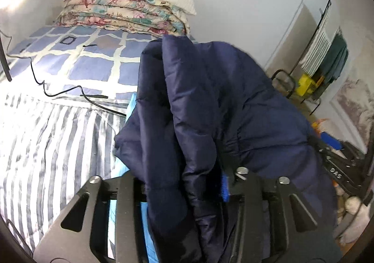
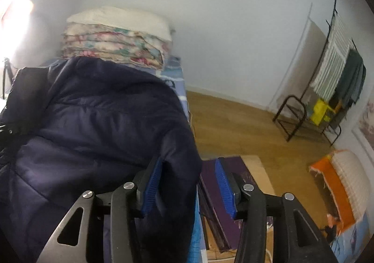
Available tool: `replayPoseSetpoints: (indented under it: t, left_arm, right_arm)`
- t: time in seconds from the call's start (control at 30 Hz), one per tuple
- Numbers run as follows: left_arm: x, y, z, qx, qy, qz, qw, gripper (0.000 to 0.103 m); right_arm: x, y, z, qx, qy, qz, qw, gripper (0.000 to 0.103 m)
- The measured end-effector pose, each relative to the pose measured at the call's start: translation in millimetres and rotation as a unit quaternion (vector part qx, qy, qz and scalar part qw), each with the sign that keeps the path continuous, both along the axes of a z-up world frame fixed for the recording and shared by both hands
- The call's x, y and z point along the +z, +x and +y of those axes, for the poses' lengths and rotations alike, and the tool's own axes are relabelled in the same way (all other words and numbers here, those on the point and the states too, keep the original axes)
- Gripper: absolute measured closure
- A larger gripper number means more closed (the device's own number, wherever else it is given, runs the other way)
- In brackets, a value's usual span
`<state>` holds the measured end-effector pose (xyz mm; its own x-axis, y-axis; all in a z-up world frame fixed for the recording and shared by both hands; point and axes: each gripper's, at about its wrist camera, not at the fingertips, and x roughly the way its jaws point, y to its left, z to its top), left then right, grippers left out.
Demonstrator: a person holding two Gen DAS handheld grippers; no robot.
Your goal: Fold large clothes
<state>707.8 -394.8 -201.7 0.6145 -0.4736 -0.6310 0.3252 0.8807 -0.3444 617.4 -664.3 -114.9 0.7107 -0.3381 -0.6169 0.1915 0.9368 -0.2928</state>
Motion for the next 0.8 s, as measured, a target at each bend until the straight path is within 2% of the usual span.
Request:
replayPoseSetpoints:
  t: [0.1, 0.2, 0.3, 0.37, 0.47, 0.63, 0.8]
  left_arm:
    - [-2.3, 1.3, -5.9, 0.005, 0.022, 0.007, 0.9997, 0.046]
    - [11.9, -4.9, -1.8, 0.011, 0.023, 0.010, 0.9996, 0.045]
    - [29.6, -18.8, 3.3, 0.009, 0.046, -0.010, 0.9989, 0.045]
    - [43.4, -32.5, 10.8, 0.007, 0.044, -0.019, 0.9988, 0.046]
    - [77.2, -61.6, 25.7, 0.006, 0.040, -0.039, 0.9984, 0.046]
    - [145.3, -116.9, 50.6, 0.005, 0.030, -0.079, 0.9964, 0.046]
    - [217.8, -193.4, 75.4, -0.007, 0.033, -0.126, 0.9915, 0.046]
  right_arm:
    - [-4.1, 12.5, 3.3, -0.008, -0.021, 0.014, 1.000, 0.056]
    - [2.8, 22.1, -0.5, -0.019, -0.022, 0.017, 0.999, 0.056]
    - [20.5, 11.3, -16.4, -0.031, 0.003, -0.003, 1.000, 0.056]
    - [32.6, -2.6, -20.5, -0.033, 0.021, -0.019, 0.999, 0.056]
    - [52.9, -23.1, -20.0, -0.027, 0.053, -0.036, 0.998, 0.056]
    - [105.1, -69.4, 5.0, -0.004, 0.060, -0.061, 0.996, 0.056]
    - [160.3, -123.5, 34.1, 0.009, 0.067, -0.085, 0.994, 0.054]
